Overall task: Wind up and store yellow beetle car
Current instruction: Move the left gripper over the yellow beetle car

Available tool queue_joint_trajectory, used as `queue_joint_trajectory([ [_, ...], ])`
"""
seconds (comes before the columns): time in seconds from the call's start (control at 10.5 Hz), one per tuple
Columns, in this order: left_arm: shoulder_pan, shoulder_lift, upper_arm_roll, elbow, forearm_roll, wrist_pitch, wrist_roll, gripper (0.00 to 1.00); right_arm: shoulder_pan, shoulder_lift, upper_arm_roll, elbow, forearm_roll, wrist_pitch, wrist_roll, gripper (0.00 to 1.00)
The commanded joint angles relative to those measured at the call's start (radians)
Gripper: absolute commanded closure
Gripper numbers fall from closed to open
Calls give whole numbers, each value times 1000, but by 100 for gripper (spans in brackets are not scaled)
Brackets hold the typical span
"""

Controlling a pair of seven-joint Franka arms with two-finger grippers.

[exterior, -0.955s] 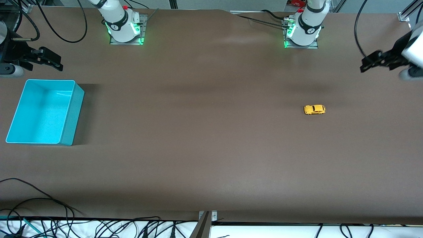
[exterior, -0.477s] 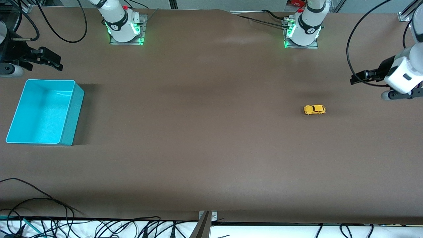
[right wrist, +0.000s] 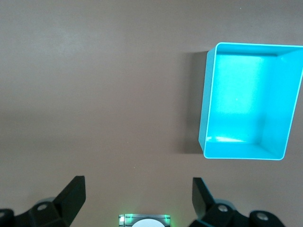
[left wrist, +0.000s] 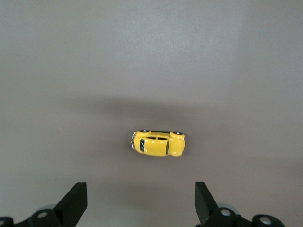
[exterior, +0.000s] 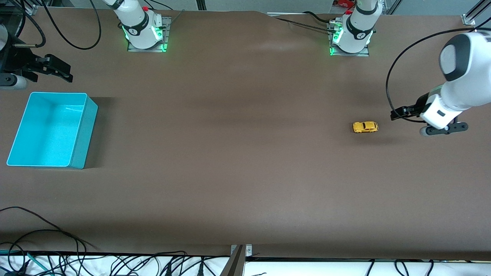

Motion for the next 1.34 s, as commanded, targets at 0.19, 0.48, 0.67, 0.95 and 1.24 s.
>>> queue_joint_trajectory([
  [0.19,-6,41,-3,-120,12,233,7,3,-1,-2,-1,15,7,-19,-5,0],
  [0.48,-9,70,-4,-163,0,307,255,5,-1,-2,0,15,7,-19,-5,0],
  [0.67,-10,69,-4,-178,-1,315,526,3,-1,-2,0,15,7,-19,-5,0],
  [0.95,-12,78,-4,-213,-1,352,989,0,-1,-2,-1,15,7,-19,-5,0],
  [1.24,-20,84,-8,-307,-3,438,1352,0,-1,-2,-1,15,7,-19,-5,0],
])
